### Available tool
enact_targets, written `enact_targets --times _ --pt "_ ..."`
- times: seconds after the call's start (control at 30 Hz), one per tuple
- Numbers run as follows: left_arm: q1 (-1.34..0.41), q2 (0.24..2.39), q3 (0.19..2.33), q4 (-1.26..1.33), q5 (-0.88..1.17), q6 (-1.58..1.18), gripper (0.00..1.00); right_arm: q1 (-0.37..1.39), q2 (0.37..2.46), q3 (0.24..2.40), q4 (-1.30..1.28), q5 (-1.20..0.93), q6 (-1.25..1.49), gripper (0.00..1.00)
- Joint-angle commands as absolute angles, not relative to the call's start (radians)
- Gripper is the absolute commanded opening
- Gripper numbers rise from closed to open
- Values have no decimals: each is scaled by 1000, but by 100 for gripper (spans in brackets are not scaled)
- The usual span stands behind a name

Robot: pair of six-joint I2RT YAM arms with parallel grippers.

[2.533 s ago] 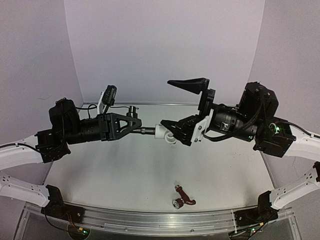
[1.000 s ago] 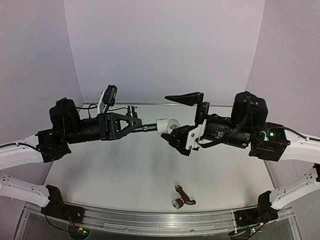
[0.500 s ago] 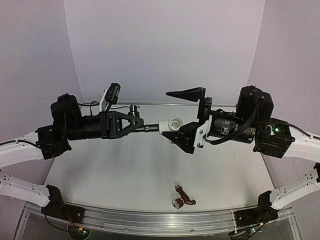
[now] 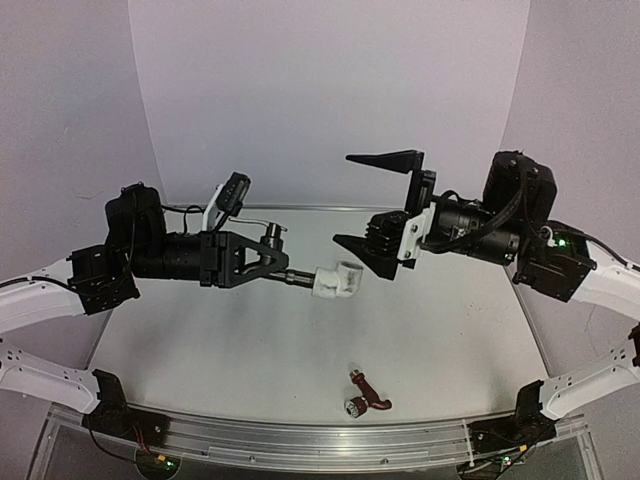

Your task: Install the water faucets

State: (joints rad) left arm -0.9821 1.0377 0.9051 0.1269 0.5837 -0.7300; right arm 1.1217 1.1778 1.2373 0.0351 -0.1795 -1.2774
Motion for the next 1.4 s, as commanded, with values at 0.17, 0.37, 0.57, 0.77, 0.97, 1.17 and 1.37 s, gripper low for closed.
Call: enact_targets --times 0.17,0.37,0.57,0.77,0.97,1.17,1.37 --pt "-985 1036 970 253 627 -751 0 1089 1173 1194 17 -247 -1282 98" --pt "-985 1035 952 323 573 -805 0 1088 1156 1091 15 -172 -1352 95" --pt "-968 1055 947 338 535 -865 0 1088 1099 1005 106 -171 -1416 96" --pt "-936 1078 942 361 544 -940 0 1089 1086 986 202 -176 -1539 97" --pt "-912 1084 932 393 554 -1022 0 1088 1066 934 225 -250 -1814 96" --pt "-905 1096 942 410 582 -1089 0 1089 1081 911 226 -314 -2039 87" --pt "-905 1110 949 406 597 -1122 0 1089 1127 943 253 -343 -2112 78"
